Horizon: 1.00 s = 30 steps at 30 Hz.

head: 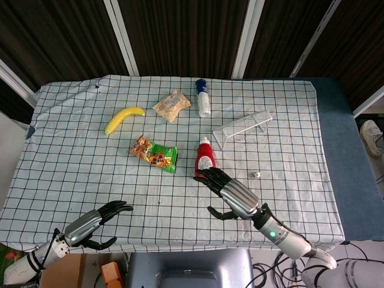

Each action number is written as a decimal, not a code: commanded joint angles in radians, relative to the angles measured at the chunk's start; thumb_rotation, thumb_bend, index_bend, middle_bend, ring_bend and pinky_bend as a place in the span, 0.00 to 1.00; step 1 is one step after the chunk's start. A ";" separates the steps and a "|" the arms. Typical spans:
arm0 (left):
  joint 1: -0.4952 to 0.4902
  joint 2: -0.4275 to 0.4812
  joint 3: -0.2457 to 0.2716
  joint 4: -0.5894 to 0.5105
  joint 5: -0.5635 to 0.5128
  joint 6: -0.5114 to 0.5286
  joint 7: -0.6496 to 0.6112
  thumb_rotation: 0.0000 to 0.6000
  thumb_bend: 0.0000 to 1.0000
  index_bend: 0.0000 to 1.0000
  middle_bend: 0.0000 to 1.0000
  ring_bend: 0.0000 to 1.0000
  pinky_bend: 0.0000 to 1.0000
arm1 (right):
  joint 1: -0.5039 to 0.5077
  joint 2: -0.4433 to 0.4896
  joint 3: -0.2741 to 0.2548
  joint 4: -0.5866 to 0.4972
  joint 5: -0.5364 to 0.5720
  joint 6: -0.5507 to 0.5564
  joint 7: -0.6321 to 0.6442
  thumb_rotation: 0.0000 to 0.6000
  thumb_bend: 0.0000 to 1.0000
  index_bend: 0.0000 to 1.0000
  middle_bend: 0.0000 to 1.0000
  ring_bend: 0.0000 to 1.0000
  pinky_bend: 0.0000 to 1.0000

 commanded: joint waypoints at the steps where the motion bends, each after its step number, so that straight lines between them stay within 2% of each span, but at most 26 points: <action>1: -0.003 0.000 0.005 -0.008 -0.011 0.002 0.017 1.00 0.42 0.00 0.12 0.00 0.06 | 0.002 0.001 -0.004 0.000 0.007 -0.001 -0.010 1.00 0.38 0.00 0.00 0.00 0.00; 8: 0.002 0.008 0.008 -0.015 -0.035 0.012 0.067 1.00 0.42 0.00 0.12 0.00 0.06 | 0.003 0.004 -0.012 0.001 0.028 -0.003 -0.037 1.00 0.38 0.00 0.00 0.00 0.00; 11: 0.017 0.026 0.004 -0.023 -0.056 0.023 0.124 1.00 0.42 0.00 0.12 0.00 0.06 | -0.004 0.011 -0.014 0.008 0.038 0.007 -0.057 1.00 0.38 0.00 0.00 0.00 0.00; 13: 0.041 0.053 0.000 -0.036 -0.094 0.019 0.199 1.00 0.42 0.00 0.12 0.00 0.06 | -0.023 0.020 -0.015 0.022 0.051 0.029 -0.095 1.00 0.38 0.02 0.00 0.00 0.00; 15: 0.085 0.085 -0.018 -0.054 -0.166 0.016 0.335 1.00 0.42 0.00 0.12 0.01 0.06 | -0.054 0.025 -0.019 0.055 0.063 0.070 -0.141 1.00 0.39 0.05 0.00 0.00 0.00; 18: 0.177 0.085 -0.073 -0.038 -0.298 0.073 0.537 1.00 0.42 0.00 0.12 0.01 0.06 | -0.103 0.049 -0.029 0.099 0.112 0.097 -0.219 1.00 0.47 0.12 0.00 0.00 0.00; 20: 0.218 0.069 -0.100 -0.021 -0.355 0.103 0.608 1.00 0.42 0.00 0.12 0.01 0.06 | -0.130 0.063 -0.036 0.134 0.161 0.095 -0.250 1.00 0.54 0.17 0.00 0.00 0.00; 23: 0.239 0.053 -0.116 -0.002 -0.378 0.116 0.610 1.00 0.42 0.00 0.12 0.01 0.05 | -0.157 0.067 -0.039 0.190 0.228 0.077 -0.261 1.00 0.61 0.21 0.00 0.00 0.00; 26: 0.240 0.040 -0.115 0.026 -0.363 0.110 0.561 1.00 0.42 0.00 0.12 0.01 0.05 | -0.174 0.046 -0.037 0.265 0.293 0.046 -0.262 1.00 0.61 0.24 0.00 0.00 0.00; 30: 0.241 0.032 -0.118 0.051 -0.358 0.098 0.549 1.00 0.42 0.00 0.12 0.01 0.05 | -0.176 -0.002 -0.035 0.349 0.324 0.012 -0.267 1.00 0.62 0.30 0.00 0.00 0.00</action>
